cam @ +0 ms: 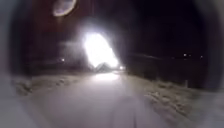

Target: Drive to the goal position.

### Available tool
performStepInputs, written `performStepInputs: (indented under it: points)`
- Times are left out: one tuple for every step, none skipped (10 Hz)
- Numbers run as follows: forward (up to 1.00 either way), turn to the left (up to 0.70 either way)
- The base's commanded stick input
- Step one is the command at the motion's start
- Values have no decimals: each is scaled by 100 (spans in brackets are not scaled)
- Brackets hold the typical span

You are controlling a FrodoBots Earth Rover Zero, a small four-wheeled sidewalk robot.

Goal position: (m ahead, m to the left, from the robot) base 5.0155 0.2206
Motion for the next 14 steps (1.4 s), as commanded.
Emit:
performStepInputs:
  points:
    - [100,0]
    - [100,0]
    - [100,0]
    - [100,0]
    - [100,0]
    - [100,0]
    - [100,36]
    - [100,32]
    - [100,5]
    - [100,0]
    - [100,0]
    - [100,0]
    - [100,0]
    - [100,0]
